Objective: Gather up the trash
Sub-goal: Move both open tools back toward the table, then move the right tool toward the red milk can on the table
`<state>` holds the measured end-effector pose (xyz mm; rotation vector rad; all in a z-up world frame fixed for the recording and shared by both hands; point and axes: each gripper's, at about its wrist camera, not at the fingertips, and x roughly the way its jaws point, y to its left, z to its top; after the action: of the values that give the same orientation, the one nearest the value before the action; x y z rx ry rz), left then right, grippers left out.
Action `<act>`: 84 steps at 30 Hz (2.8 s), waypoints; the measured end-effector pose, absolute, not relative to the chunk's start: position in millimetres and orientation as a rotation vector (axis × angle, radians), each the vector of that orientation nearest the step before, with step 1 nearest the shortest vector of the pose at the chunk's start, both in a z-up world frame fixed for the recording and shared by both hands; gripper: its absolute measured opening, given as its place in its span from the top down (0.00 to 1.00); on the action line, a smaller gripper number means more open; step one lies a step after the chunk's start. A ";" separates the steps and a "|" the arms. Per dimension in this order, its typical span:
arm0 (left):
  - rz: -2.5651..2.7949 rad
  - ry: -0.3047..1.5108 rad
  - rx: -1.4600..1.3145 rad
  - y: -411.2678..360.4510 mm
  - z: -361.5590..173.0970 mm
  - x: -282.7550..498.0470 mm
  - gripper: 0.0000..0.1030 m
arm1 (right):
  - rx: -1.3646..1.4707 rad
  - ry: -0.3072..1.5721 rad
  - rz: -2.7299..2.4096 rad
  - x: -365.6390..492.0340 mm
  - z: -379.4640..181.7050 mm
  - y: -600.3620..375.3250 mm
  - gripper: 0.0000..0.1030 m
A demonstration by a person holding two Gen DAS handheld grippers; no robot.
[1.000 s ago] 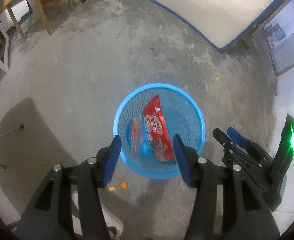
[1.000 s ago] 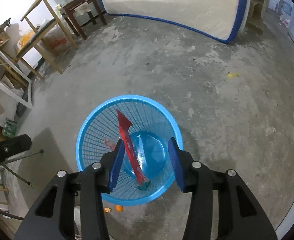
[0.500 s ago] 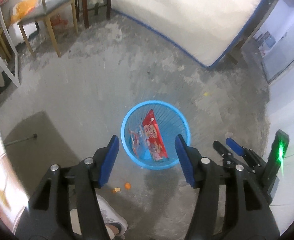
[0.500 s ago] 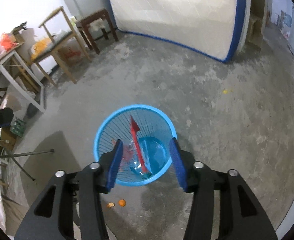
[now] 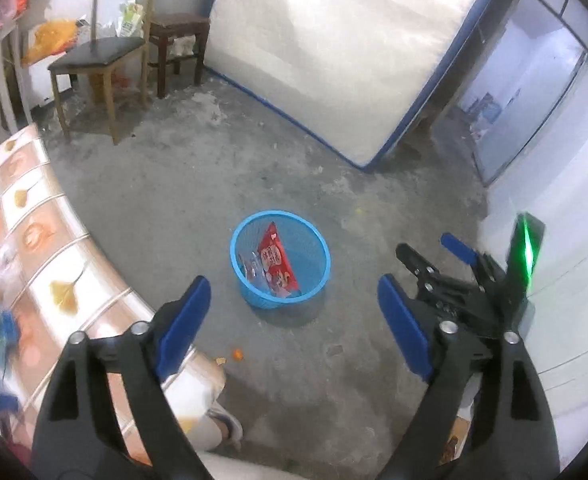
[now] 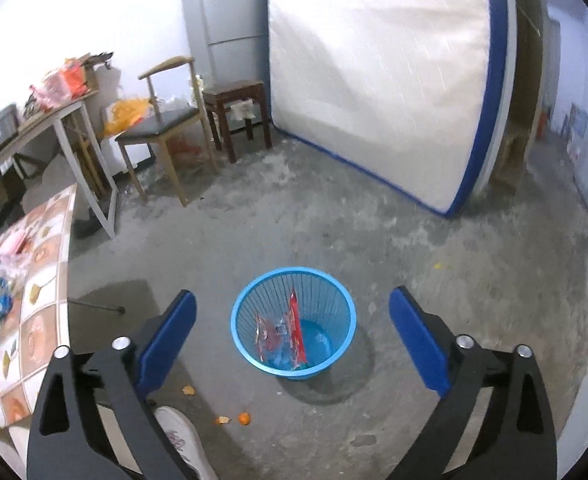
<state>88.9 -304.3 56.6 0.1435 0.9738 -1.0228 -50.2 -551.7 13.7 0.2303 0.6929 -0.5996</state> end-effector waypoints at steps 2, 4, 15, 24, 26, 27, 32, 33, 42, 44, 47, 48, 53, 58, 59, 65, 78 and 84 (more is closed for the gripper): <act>-1.005 0.921 0.117 -273.8 63.8 81.5 0.18 | 0.183 0.698 -0.590 -46.4 23.6 -532.9 0.06; -0.974 0.870 0.092 -243.0 69.5 75.7 0.16 | 0.159 0.708 -0.560 -40.7 31.4 -515.6 0.06; -0.704 0.739 -0.078 -89.9 69.8 67.5 0.12 | -0.036 0.695 -0.430 -1.9 70.5 -403.2 0.06; -0.545 0.722 -0.205 9.8 66.5 76.1 0.08 | -0.171 0.660 -0.291 40.3 94.4 -303.9 0.06; -0.530 0.719 -0.232 22.0 62.6 78.2 0.08 | -0.170 0.656 -0.270 45.8 98.7 -290.6 0.06; -0.525 0.718 -0.242 28.3 62.1 79.0 0.08 | -0.172 0.649 -0.256 49.2 101.8 -281.2 0.06; -0.496 0.700 -0.274 55.2 62.4 76.7 0.08 | -0.159 0.636 -0.186 60.6 107.0 -253.1 0.06; -0.490 0.695 -0.275 58.6 62.4 74.6 0.08 | -0.160 0.637 -0.174 63.2 107.1 -248.4 0.06; -0.435 0.660 -0.305 90.9 59.3 72.9 0.08 | -0.156 0.648 -0.072 81.4 98.9 -205.0 0.06; -0.421 0.656 -0.311 97.1 57.0 72.3 0.08 | -0.157 0.650 -0.051 82.6 95.1 -196.5 0.06; -0.399 0.664 -0.322 104.0 53.2 75.2 0.08 | -0.162 0.654 -0.023 82.5 89.2 -185.6 0.06; -0.390 0.665 -0.325 105.5 52.7 74.7 0.08 | -0.160 0.656 -0.012 82.7 87.7 -183.4 0.06; -0.325 0.671 -0.318 116.2 47.3 71.5 0.08 | -0.136 0.652 0.041 79.1 82.3 -187.3 0.06; -0.269 0.672 -0.310 127.7 39.5 66.8 0.08 | -0.117 0.646 0.076 73.5 72.0 -202.2 0.06; -0.261 0.672 -0.306 129.5 37.2 65.8 0.08 | -0.116 0.643 0.083 72.5 69.7 -202.9 0.06; -0.270 0.698 -0.323 140.9 15.2 69.3 0.08 | -0.108 0.688 0.174 75.0 53.7 -194.4 0.06; -0.295 0.719 -0.308 146.0 -8.2 78.1 0.08 | -0.062 0.767 0.299 82.3 26.0 -161.4 0.06; -0.272 0.725 -0.319 153.7 -16.0 83.5 0.08 | -0.068 0.774 0.312 81.4 23.5 -155.1 0.06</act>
<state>83.5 153.7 -16.0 -0.3186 0.7245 -0.2722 81.4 -155.1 23.5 -0.0676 0.7744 0.3124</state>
